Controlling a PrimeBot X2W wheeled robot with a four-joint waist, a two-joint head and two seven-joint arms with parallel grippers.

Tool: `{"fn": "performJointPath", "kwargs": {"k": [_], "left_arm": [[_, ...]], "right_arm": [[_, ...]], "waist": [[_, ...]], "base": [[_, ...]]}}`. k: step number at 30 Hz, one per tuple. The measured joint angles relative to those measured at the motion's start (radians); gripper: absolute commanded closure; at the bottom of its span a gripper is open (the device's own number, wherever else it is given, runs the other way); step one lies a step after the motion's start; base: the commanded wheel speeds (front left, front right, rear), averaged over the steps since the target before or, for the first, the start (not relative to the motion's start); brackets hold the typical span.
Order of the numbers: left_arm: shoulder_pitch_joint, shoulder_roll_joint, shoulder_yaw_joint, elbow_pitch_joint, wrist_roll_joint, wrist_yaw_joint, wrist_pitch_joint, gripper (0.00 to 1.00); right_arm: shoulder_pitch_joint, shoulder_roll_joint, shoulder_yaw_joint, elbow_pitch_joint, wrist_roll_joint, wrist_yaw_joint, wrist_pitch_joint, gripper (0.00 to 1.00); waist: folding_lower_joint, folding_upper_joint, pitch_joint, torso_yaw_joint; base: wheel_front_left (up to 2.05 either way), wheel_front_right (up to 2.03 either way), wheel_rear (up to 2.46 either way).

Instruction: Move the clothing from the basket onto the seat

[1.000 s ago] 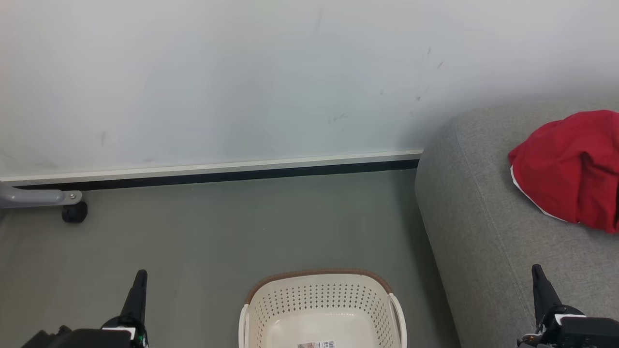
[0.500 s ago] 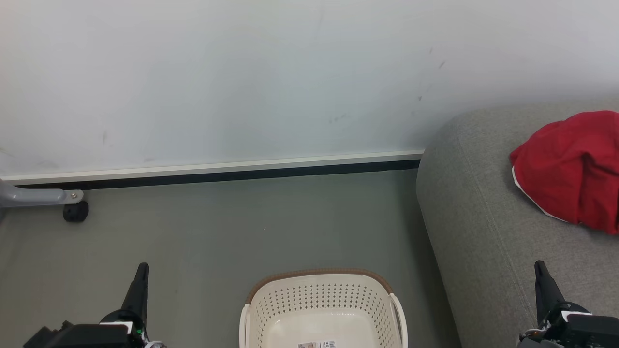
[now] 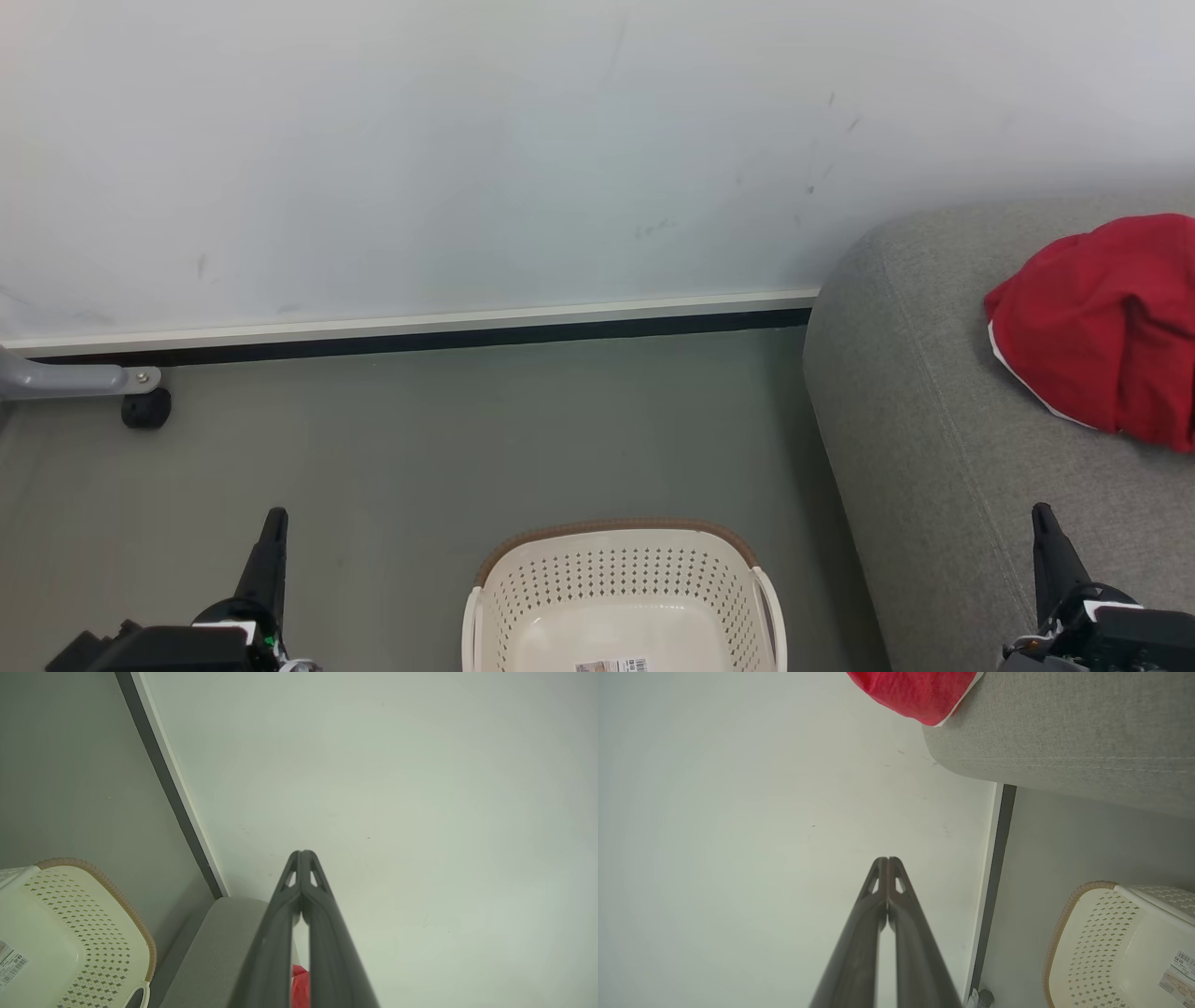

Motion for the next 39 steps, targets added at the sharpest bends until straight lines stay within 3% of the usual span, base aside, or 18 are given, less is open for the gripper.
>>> {"fn": "performJointPath", "kwargs": {"k": [39], "left_arm": [[0.000,0.000,0.000,0.002,0.000,0.000,0.000,1.00]], "right_arm": [[0.000,0.000,0.000,0.000,0.000,0.000,0.000,1.00]], "waist": [[0.0000,0.0000,0.000,0.000]], "base": [[0.00,0.00,0.00]]}}
